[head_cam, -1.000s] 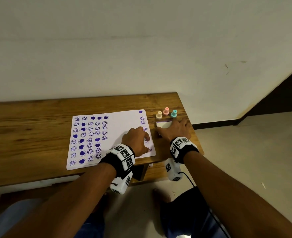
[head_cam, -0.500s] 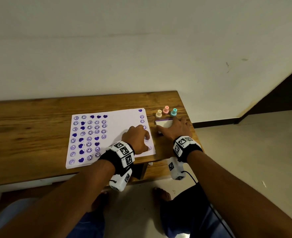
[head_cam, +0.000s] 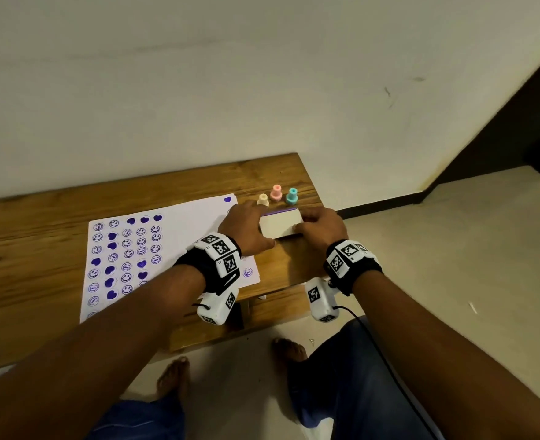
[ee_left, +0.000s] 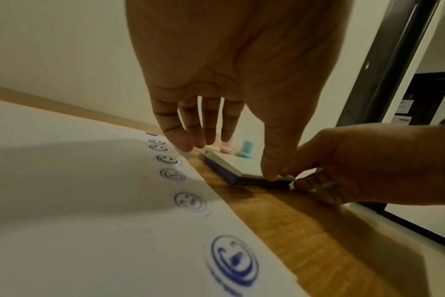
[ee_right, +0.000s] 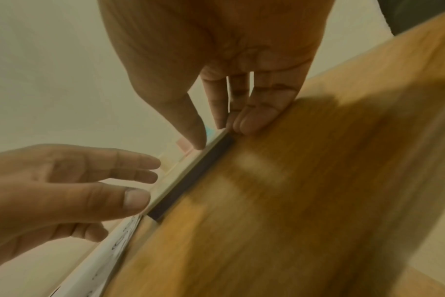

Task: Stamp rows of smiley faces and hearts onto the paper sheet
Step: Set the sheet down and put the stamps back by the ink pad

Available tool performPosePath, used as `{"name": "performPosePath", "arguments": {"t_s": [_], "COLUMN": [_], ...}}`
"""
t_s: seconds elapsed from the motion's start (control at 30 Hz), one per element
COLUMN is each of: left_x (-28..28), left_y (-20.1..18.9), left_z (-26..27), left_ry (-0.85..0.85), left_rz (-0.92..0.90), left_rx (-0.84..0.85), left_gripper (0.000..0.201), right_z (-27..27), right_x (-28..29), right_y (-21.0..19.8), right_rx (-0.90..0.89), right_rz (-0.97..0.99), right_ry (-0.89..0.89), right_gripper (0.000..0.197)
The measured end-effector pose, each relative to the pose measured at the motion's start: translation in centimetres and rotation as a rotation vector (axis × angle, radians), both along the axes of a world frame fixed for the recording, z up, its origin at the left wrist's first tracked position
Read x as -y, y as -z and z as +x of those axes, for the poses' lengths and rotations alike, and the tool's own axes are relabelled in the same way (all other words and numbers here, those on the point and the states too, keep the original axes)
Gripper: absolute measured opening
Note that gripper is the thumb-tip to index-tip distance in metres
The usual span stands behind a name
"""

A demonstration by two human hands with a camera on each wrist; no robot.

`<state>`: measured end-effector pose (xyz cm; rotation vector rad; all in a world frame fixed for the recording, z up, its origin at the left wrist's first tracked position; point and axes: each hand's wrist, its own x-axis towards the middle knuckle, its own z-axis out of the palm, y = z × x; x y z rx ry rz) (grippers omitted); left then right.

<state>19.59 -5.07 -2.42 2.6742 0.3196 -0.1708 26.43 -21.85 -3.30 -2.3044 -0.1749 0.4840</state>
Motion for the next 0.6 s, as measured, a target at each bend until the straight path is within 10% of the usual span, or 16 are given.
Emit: {"name": "performPosePath", "arguments": {"t_s": [0.6], "left_x": [-0.9], "left_y": [1.6], "left_z": [2.3], "left_ry": [-0.056], "left_rz": [-0.121], "left_rx": [-0.021], "left_gripper": [0.076], "right_z": [2.1], "right_x": [0.7], "right_y": [2.1], "right_rx": [-0.103], "right_rz": [0.116], "right_ry": [0.058], "right_gripper": [0.030]}}
